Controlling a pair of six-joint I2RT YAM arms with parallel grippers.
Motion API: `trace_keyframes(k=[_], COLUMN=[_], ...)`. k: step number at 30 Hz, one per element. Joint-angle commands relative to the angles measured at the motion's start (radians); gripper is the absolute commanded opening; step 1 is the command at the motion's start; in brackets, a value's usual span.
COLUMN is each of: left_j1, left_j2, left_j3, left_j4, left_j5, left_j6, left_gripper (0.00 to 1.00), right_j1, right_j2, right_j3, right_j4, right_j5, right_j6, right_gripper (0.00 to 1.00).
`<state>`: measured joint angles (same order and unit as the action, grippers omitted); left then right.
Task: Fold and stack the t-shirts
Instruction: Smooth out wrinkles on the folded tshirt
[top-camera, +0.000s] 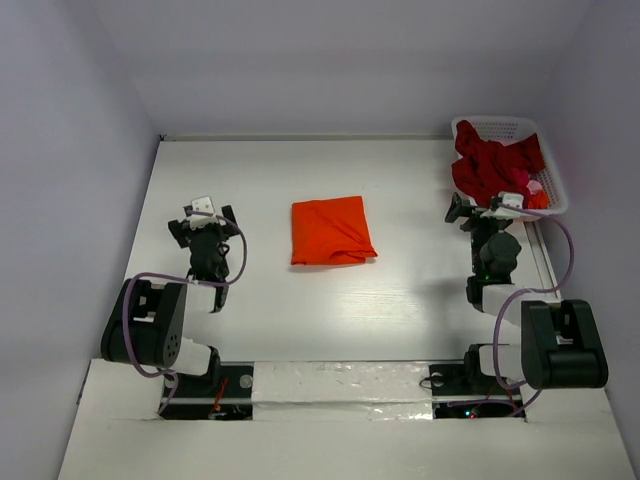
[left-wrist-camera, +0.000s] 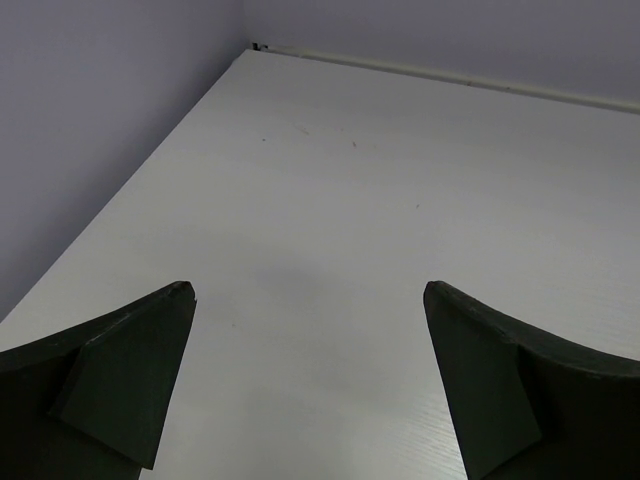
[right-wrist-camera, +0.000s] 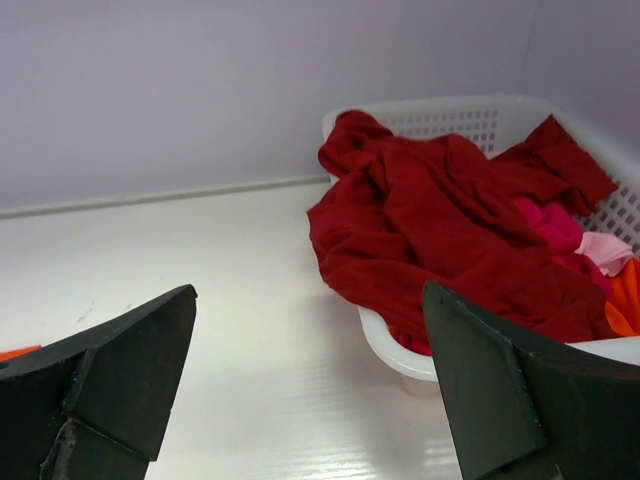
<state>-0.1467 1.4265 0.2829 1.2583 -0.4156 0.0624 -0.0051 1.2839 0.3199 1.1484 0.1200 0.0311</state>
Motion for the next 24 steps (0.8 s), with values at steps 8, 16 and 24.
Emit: trace_keyframes(k=[8,16,24], left_j1=[0.019,0.019,0.035], left_j2=[-0.050,-0.041,-0.057], left_j3=[-0.059,-0.087,-0.103], left_j4=[0.204,0.277,0.285], left_j5=[0.120,0.104,0.264], left_j6=[-0.002,0.007,0.040], left_gripper=[0.99,0.99,0.99], right_j1=[0.001,0.001,0.001], right_j2=[-0.011,-0.009,-0.012], right_j3=[-0.091,-0.050,-0.084], right_j4=[0.318,0.246,0.304], right_j5=[0.056,0.041,-0.036], right_j6=[-0.002,-0.003,-0.020], right_gripper=[1.00,1.00,1.00])
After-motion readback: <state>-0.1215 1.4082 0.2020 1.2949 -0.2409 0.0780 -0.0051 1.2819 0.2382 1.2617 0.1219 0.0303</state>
